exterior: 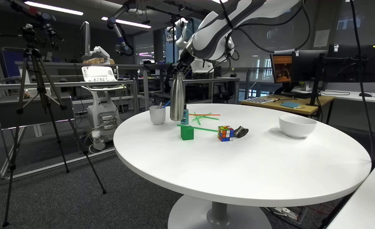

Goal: Move the silver bottle closer to the white cup

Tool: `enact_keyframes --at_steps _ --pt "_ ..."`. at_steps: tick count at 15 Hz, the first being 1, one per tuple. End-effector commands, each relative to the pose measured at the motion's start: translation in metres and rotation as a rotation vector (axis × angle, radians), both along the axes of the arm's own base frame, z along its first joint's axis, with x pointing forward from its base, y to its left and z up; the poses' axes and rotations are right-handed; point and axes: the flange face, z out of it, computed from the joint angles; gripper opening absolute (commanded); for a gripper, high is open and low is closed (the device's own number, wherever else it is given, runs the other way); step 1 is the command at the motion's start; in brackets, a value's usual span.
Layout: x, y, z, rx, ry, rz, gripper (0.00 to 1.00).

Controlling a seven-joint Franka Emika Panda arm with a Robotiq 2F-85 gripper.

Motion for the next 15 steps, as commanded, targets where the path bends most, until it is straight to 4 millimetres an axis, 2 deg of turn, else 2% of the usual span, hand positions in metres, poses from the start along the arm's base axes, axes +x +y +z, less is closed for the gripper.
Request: enact_keyframes --at_steps 1,15 --pt "0.003 0.003 0.006 0.023 -0.002 -0.011 0.05" --pt "0.004 0.008 -0.012 0.036 0.034 -0.008 0.05"
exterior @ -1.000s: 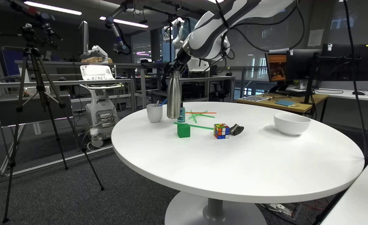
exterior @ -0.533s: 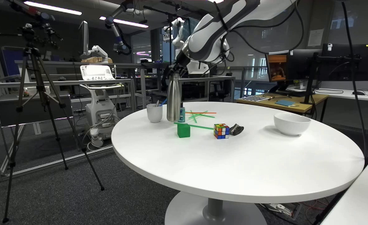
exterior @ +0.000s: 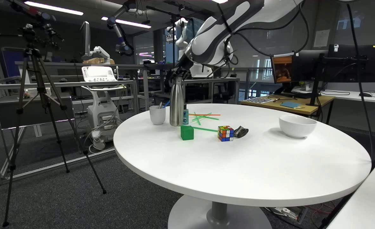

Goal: Move the silver bottle closer to the white cup

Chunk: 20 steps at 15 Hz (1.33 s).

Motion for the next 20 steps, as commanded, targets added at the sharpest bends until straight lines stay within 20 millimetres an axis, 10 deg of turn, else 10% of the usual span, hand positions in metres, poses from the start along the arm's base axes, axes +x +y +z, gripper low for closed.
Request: enact_keyframes --at_steps 1,13,14,20 --pt "0.0054 0.0014 0.0081 0.029 0.001 -0.013 0.05" --pt "0.0051 0.0031 -0.0016 0.034 0.018 -0.012 0.05" --pt "0.0051 0.0028 -0.0015 0.033 0.019 -0.013 0.44" --pt "0.0057 0.0021 0.0006 0.035 0.015 -0.016 0.84"
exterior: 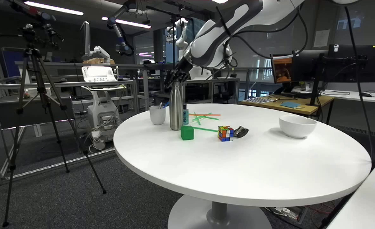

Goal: Move the silver bottle closer to the white cup

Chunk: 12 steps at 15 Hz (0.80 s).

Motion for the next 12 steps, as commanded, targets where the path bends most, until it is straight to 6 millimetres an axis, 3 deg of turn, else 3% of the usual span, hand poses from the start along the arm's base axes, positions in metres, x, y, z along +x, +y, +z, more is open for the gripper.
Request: enact_keyframes --at_steps 1,3,12 --pt "0.006 -0.002 0.013 0.028 -0.004 -0.019 0.91" --pt "0.007 -0.002 0.014 0.029 -0.008 -0.019 1.00" --pt "0.007 0.000 0.029 0.016 -0.046 -0.016 1.00"
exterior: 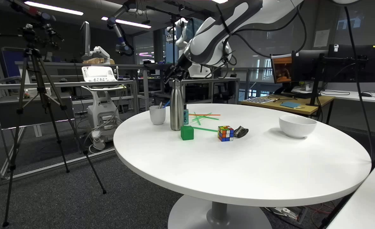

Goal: Move the silver bottle closer to the white cup

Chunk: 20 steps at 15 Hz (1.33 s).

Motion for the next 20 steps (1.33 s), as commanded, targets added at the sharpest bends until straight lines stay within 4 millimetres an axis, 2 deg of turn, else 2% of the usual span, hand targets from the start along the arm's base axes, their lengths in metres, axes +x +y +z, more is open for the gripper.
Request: enact_keyframes --at_steps 1,13,17,18,20 --pt "0.002 0.000 0.021 0.006 -0.030 -0.012 1.00" --pt "0.000 -0.009 0.074 -0.020 -0.162 -0.014 1.00" --pt "0.000 -0.012 0.077 -0.019 -0.181 -0.020 1.00" --pt "0.004 -0.010 0.067 -0.017 -0.158 -0.008 1.00" --pt "0.004 -0.011 0.067 -0.019 -0.160 -0.010 1.00"
